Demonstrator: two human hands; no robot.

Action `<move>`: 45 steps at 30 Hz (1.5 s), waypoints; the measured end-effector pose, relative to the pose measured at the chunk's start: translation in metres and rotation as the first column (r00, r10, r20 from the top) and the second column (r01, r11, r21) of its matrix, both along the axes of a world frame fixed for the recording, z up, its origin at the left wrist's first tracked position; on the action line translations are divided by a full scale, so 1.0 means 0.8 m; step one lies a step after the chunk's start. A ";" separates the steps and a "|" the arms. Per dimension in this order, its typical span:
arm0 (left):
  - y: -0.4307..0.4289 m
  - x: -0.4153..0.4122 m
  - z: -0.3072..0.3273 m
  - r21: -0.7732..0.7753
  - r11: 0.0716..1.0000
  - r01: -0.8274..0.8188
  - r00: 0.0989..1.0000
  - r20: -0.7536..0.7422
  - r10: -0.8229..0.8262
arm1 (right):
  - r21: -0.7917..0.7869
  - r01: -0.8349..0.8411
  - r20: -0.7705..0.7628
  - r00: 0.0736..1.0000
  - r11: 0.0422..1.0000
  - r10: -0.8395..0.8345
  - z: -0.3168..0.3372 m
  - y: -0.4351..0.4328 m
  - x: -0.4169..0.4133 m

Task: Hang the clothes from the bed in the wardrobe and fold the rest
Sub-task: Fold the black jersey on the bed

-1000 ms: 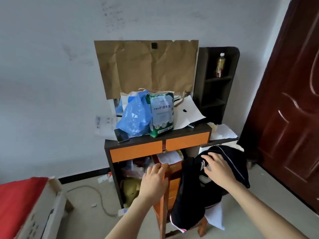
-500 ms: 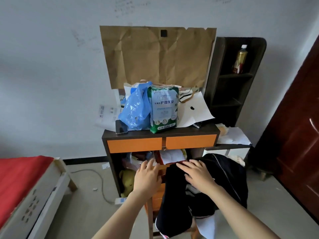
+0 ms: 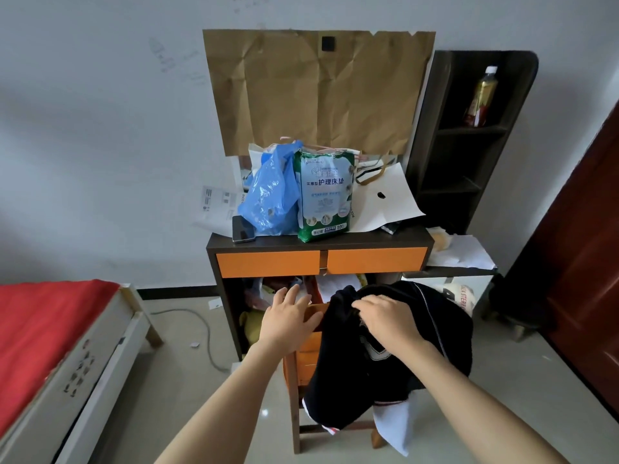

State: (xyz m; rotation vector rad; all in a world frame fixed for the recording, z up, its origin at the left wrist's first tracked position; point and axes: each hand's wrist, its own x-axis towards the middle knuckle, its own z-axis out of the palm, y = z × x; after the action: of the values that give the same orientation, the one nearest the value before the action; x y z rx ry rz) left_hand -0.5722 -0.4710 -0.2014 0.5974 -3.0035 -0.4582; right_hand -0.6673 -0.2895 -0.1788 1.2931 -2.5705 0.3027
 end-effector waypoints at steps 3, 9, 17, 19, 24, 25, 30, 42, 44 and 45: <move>-0.002 -0.001 0.007 0.084 0.996 0.006 1.000 -0.001 -0.006 | -0.374 0.029 -0.051 0.997 0.927 -0.052 0.047 0.016 0.012; 0.017 0.026 0.035 0.565 0.825 0.029 0.973 -0.205 0.106 | -0.699 0.090 0.056 0.996 0.710 -0.070 0.141 0.024 0.011; 0.055 0.093 0.041 0.582 0.777 0.241 0.850 -0.513 0.121 | -0.734 -0.162 -0.027 0.977 0.659 0.210 0.200 -0.049 0.058; 0.043 0.116 0.041 0.685 0.714 0.143 0.779 -0.523 0.346 | -0.744 -0.246 -0.079 0.956 0.622 0.284 0.208 -0.078 0.076; -0.017 0.217 0.046 0.760 0.649 -0.038 0.604 -0.500 0.620 | -0.727 -0.317 -0.037 0.903 0.608 0.427 0.201 -0.153 0.109; -0.026 0.234 0.050 0.746 0.661 -0.075 0.599 -0.497 0.628 | -0.724 -0.317 -0.019 0.897 0.612 0.442 0.195 -0.162 0.112; -0.052 0.369 0.051 0.696 0.633 -0.340 0.452 -0.469 0.759 | -0.674 -0.397 0.139 0.760 0.623 0.635 0.147 -0.245 0.181; -0.024 0.631 0.071 0.706 0.352 -0.615 0.016 -0.435 0.900 | -0.578 -0.568 0.393 0.435 0.586 0.810 0.083 -0.385 0.430; -0.028 0.670 0.076 0.724 0.311 -0.616 -0.064 -0.440 0.896 | -0.570 -0.594 0.409 0.393 0.567 0.823 0.083 -0.406 0.475; -0.031 0.686 0.080 0.729 0.298 -0.616 -0.093 -0.443 0.892 | -0.555 -0.606 0.416 0.391 0.569 0.821 0.082 -0.415 0.494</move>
State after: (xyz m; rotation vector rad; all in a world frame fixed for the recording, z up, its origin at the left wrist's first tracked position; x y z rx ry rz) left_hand -0.0231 -0.4961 -0.1376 1.4784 -1.1828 -0.7600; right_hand -0.2722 -0.6212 -0.1129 2.4514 -1.9602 1.5187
